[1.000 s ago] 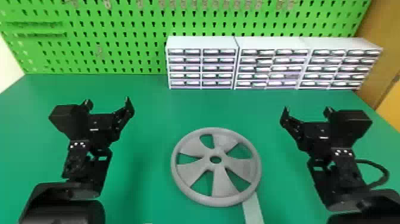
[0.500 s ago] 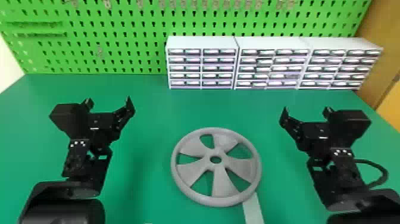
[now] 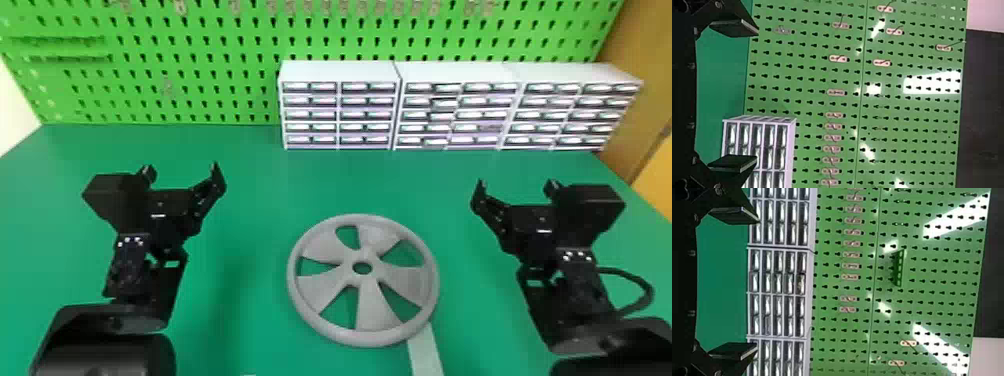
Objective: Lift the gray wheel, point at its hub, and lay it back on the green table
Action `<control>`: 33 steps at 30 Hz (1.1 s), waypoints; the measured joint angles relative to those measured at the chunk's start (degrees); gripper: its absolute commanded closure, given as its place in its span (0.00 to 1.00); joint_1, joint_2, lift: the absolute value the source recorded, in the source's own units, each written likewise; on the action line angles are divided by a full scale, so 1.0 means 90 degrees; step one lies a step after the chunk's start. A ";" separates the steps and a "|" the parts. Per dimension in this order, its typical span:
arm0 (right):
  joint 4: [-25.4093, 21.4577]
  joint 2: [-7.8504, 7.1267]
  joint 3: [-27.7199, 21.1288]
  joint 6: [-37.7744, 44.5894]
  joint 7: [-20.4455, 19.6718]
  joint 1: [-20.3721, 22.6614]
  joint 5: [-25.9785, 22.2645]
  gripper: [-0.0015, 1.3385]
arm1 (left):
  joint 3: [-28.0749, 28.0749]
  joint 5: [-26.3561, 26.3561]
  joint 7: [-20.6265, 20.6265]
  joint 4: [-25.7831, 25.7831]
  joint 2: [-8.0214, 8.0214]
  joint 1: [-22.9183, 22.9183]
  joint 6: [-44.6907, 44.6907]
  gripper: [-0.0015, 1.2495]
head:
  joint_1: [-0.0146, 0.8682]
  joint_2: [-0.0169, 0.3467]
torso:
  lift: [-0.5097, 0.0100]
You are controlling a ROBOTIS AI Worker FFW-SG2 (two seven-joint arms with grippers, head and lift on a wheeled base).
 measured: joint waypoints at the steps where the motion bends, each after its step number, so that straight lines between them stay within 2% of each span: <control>1: 0.0000 0.0002 -0.0004 0.0000 0.0000 0.0003 0.0000 0.12 | -0.0001 -0.0001 0.0000 0.0000 0.0000 -0.0002 0.0002 0.12 | 0.80 0.18 | 0.80; 33: -0.0002 0.0118 -0.0298 -0.0048 0.0000 0.0039 0.0042 0.12 | -0.0017 0.0046 0.0000 0.0000 -0.0001 -0.0008 0.0004 0.12 | 0.80 0.18 | 0.80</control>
